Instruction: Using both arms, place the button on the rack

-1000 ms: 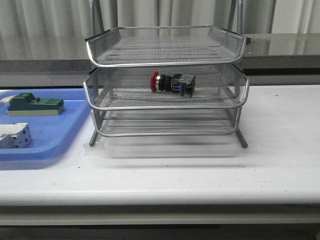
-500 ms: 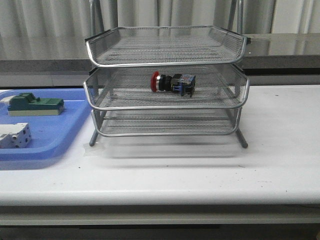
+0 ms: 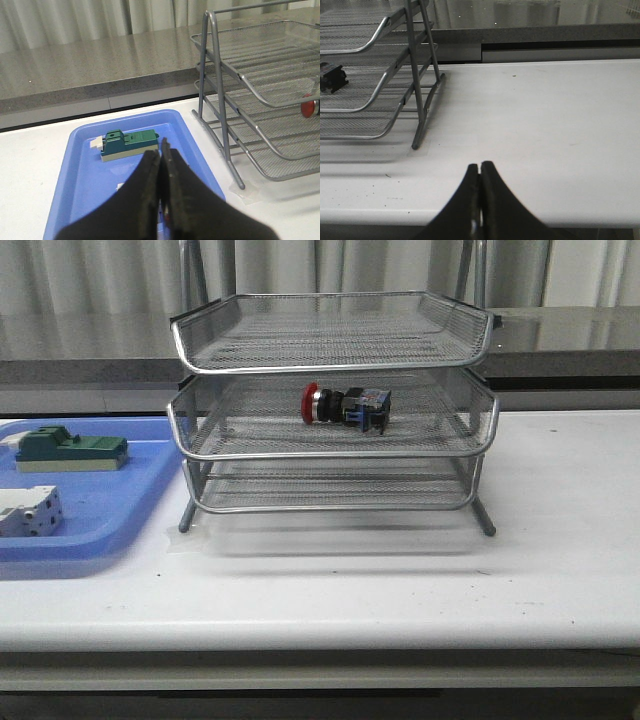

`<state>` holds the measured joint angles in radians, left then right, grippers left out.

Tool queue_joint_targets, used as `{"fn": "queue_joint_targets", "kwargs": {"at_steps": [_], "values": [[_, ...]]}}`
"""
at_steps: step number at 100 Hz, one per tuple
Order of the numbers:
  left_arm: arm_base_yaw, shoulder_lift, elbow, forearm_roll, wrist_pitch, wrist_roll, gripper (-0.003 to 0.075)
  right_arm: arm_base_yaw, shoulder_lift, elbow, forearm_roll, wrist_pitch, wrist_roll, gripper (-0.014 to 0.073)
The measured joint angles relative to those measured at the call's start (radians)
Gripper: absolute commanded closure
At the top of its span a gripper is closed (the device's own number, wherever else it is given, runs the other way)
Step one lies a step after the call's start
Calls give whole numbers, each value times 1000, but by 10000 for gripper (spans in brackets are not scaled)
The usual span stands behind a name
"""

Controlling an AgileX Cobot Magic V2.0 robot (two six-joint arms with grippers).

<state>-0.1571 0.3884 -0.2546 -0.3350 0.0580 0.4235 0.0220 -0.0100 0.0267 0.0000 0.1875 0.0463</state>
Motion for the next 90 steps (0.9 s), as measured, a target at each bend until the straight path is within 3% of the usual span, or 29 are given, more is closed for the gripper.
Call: {"fn": "queue_joint_targets", "kwargs": {"at_steps": [53, 77, 90], "values": [[0, -1, 9, 22, 0, -3, 740, 0, 0, 0, 0, 0, 2, 653], [0, -64, 80, 308, -20, -306, 740, 0, 0, 0, 0, 0, 2, 653], [0, -130, 138, 349, -24, -357, 740, 0, 0, 0, 0, 0, 2, 653]]}}
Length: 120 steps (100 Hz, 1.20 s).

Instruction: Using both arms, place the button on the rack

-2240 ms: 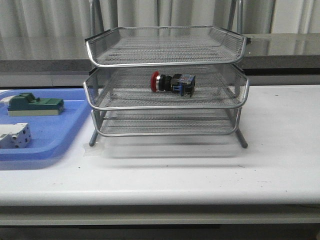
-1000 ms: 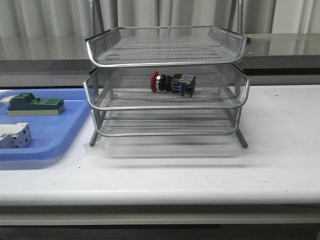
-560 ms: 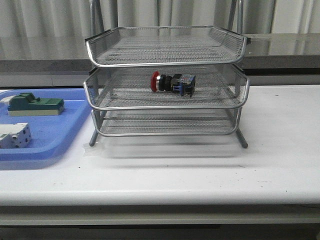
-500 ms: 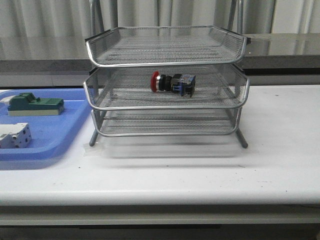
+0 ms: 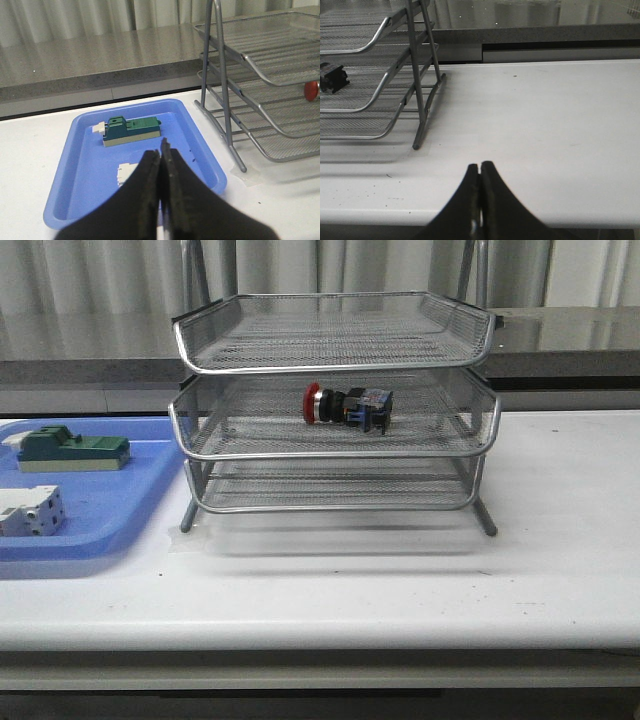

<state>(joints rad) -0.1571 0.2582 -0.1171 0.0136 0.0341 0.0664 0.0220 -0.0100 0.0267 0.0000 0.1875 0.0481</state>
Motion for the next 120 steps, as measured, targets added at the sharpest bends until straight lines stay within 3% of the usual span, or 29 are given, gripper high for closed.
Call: {"fn": "queue_joint_targets", "kwargs": {"at_steps": [22, 43, 120], "values": [[74, -147, 115, 39, -4, -66, 740, 0, 0, 0, 0, 0, 0, 653], [126, -256, 118, 88, 3, -154, 740, 0, 0, 0, 0, 0, 0, 653], [126, -263, 118, 120, 8, -166, 740, 0, 0, 0, 0, 0, 0, 653]]}}
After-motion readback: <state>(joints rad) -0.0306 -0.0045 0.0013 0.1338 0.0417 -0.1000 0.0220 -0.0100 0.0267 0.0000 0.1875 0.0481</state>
